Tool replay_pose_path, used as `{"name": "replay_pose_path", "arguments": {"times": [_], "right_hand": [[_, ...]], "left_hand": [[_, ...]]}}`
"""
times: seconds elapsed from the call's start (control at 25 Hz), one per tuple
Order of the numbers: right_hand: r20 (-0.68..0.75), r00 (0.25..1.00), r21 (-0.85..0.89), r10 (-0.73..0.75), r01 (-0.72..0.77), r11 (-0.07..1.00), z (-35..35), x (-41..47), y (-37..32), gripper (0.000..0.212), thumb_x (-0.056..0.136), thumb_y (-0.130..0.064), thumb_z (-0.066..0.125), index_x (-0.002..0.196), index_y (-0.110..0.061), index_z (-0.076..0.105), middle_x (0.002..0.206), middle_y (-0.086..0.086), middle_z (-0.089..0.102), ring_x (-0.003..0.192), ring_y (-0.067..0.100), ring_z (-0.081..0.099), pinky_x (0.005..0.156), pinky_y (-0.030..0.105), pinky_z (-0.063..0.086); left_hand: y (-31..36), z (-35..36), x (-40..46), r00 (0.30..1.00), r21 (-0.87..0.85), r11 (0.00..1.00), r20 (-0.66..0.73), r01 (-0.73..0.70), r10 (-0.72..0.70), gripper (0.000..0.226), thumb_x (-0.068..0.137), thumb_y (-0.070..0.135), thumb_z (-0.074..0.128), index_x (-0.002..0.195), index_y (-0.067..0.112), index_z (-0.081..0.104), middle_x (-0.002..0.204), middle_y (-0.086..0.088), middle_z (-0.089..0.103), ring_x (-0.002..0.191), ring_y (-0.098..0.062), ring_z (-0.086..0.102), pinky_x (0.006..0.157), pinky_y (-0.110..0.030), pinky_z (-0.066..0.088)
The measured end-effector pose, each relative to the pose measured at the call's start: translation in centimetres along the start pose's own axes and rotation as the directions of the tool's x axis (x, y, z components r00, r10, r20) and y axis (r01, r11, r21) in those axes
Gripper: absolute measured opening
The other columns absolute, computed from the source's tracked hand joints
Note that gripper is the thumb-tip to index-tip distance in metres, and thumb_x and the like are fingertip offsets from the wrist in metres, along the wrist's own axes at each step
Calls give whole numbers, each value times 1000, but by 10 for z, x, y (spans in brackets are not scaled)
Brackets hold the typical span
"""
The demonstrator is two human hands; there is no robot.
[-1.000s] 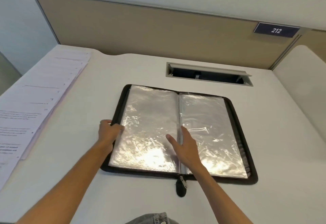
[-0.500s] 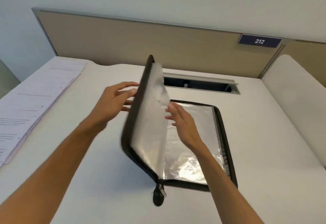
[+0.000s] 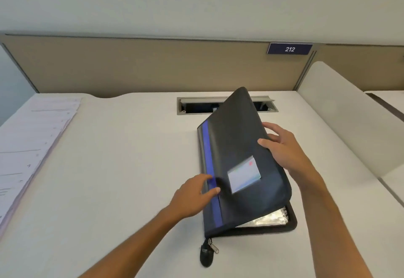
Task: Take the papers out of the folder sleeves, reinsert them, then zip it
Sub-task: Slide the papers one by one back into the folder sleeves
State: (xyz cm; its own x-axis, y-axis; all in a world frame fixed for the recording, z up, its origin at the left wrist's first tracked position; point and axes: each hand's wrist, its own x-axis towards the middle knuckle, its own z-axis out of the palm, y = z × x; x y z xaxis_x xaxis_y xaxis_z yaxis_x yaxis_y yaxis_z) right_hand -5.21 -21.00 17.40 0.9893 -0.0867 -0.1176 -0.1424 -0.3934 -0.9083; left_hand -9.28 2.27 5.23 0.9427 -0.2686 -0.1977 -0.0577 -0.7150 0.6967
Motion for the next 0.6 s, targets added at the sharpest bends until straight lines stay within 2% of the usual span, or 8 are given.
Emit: {"name": "replay_pose_path", "arguments": {"times": [0.08,0.16,0.2,0.32,0.36,0.44,0.52,0.6], "right_hand": [[-69,997,-162,-27,15,987,-10,0,20,44,96,-11,53,136,-29,51,112,0,70,97,21,68,76,28,55],[-111,993,-355,-44,2,935,-13,3,46,44,95,-13,52,138,-24,49,117,2,67,101,25,64,86,35,52],[-115,992,-410,-47,-4,912,-14,5,61,43,95,-14,51,138,-22,48,121,3,65,102,26,61,88,37,49],[-130,992,-475,2,-63,878,-12,15,109,39,96,-17,51,134,-15,45,124,9,62,99,30,57,82,34,41],[-122,992,-504,30,-88,859,-12,19,126,42,96,-21,52,135,-13,43,127,12,60,104,33,57,83,35,41],[-53,995,-563,83,-98,820,-9,27,158,56,95,-32,53,144,-11,35,141,14,49,124,34,49,98,41,42],[48,998,-651,40,1,759,-6,33,180,64,98,-39,49,154,-19,25,160,8,23,145,27,23,112,41,31],[138,985,-728,-100,170,664,-8,38,192,59,99,-46,43,153,-31,25,164,-6,6,150,18,2,116,39,25]], "left_hand": [[-14,10,3,988,189,970,-7,151,-152,60,91,65,45,136,26,47,139,4,49,125,-17,47,96,-31,40],[-20,19,5,974,344,911,-45,225,-223,66,88,72,39,128,22,52,131,0,50,121,-20,46,95,-35,40],[-20,26,5,968,343,906,-67,249,-241,68,87,74,37,127,22,53,129,0,51,121,-21,45,96,-35,39],[-13,41,8,950,238,921,-131,309,-285,71,81,78,43,123,22,54,125,2,51,120,-19,44,97,-35,39],[-11,46,11,942,215,920,-157,327,-298,72,78,79,46,122,22,52,123,3,51,118,-19,44,95,-35,39],[-6,57,16,921,149,920,-207,363,-330,80,71,81,54,124,22,48,123,5,50,117,-18,43,94,-34,37],[1,67,18,900,81,915,-235,396,-368,93,66,80,61,134,20,40,129,4,46,121,-18,41,97,-35,35],[6,75,21,875,38,901,-260,432,-408,98,66,75,66,139,18,33,132,2,43,124,-19,39,99,-35,33]]}}
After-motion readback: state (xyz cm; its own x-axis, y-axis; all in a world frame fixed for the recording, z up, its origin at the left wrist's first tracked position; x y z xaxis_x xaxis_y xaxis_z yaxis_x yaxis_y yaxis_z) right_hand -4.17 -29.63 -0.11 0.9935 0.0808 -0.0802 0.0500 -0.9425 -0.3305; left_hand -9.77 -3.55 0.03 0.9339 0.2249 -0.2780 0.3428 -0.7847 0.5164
